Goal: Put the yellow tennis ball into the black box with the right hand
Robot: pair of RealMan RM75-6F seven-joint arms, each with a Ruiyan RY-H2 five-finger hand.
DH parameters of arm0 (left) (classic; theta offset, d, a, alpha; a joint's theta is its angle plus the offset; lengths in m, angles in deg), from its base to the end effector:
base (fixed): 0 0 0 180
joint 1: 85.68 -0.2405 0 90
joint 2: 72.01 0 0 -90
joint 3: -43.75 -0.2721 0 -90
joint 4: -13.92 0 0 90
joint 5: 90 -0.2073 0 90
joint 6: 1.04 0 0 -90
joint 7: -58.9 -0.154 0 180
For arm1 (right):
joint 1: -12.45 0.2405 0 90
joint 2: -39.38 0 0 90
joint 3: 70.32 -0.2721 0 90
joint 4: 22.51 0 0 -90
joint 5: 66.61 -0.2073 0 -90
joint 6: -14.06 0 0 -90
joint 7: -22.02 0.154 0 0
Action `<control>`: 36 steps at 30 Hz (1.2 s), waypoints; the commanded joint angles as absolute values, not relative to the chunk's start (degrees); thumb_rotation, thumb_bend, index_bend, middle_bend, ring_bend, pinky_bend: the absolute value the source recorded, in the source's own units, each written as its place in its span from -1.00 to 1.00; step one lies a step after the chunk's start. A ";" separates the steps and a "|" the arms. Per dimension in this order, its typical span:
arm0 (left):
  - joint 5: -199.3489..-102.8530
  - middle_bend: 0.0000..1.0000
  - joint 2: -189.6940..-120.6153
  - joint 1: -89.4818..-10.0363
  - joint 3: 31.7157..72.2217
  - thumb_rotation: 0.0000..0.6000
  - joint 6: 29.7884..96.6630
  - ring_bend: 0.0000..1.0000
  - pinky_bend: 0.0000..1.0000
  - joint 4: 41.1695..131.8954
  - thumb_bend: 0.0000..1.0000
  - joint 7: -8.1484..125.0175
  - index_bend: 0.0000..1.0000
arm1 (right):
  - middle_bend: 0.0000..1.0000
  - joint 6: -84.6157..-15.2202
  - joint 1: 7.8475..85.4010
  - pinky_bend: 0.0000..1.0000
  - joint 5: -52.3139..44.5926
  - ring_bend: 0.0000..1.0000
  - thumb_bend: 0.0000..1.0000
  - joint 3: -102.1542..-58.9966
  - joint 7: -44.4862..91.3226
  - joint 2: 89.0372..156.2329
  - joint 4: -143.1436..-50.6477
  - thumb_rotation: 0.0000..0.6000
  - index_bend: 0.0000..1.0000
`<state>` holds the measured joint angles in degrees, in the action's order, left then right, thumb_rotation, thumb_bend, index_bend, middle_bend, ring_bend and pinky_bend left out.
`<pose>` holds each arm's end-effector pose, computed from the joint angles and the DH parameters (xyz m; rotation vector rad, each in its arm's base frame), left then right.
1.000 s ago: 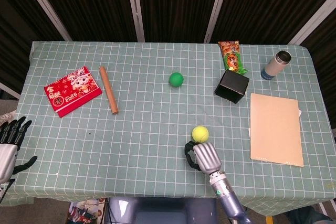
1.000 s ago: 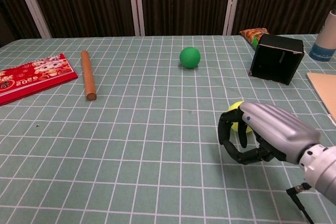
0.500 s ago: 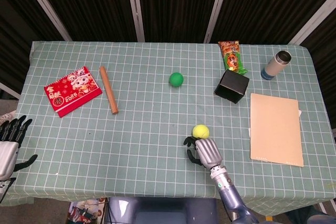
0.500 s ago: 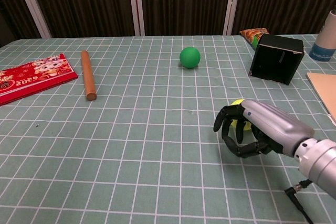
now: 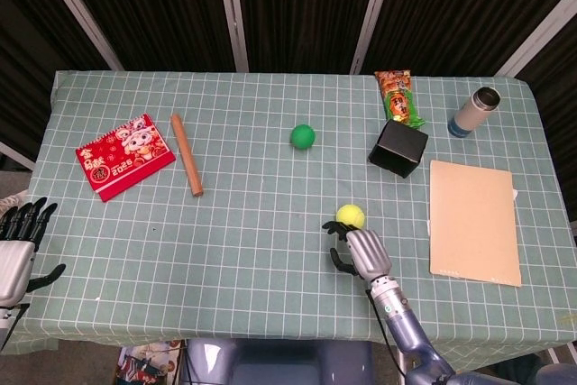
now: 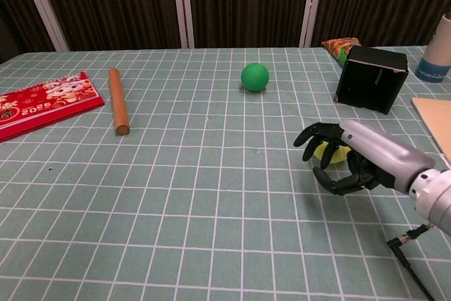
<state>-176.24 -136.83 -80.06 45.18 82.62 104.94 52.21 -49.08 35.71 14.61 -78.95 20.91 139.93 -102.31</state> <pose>-0.3284 0.1914 0.1592 -1.4640 -0.8292 -0.7925 -0.1985 -0.2753 -0.0633 1.6381 -1.3053 1.1904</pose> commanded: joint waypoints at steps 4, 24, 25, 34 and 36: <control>-175.90 -1.00 -136.93 -79.74 45.20 1.00 81.95 -1.00 -1.00 105.09 -0.69 51.82 -1.00 | -0.32 -47.83 36.48 0.44 13.36 -0.23 0.10 -79.33 22.50 138.75 -101.53 1.00 -0.50; -174.61 -1.00 -136.99 -79.47 45.49 1.00 81.27 -1.00 -1.00 105.09 -0.69 51.61 -1.00 | -0.48 -44.12 39.59 0.24 11.38 -0.39 0.09 -80.49 31.55 138.51 -96.27 1.00 -0.67; -174.57 -1.00 -136.98 -79.46 45.49 1.00 81.24 -1.00 -1.00 105.08 -0.69 51.63 -1.00 | -0.48 -44.02 39.71 0.23 11.35 -0.39 0.10 -80.52 31.64 138.43 -95.93 1.00 -0.67; -173.86 -1.00 -137.15 -79.41 45.59 1.00 80.94 -1.00 -1.00 105.08 -0.69 51.14 -1.00 | -0.48 -43.86 39.76 0.22 10.64 -0.39 0.10 -80.45 33.12 136.00 -93.66 1.00 -0.67; -173.90 -1.00 -137.21 -79.44 45.55 1.00 81.02 -1.00 -1.00 105.21 -0.69 50.90 -1.00 | -0.48 -43.99 39.65 0.22 10.31 -0.39 0.10 -80.43 32.67 135.59 -93.41 1.00 -0.67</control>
<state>-173.88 -137.19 -79.43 45.57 80.99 105.18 50.92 -43.94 39.72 10.43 -80.48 32.80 135.74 -93.54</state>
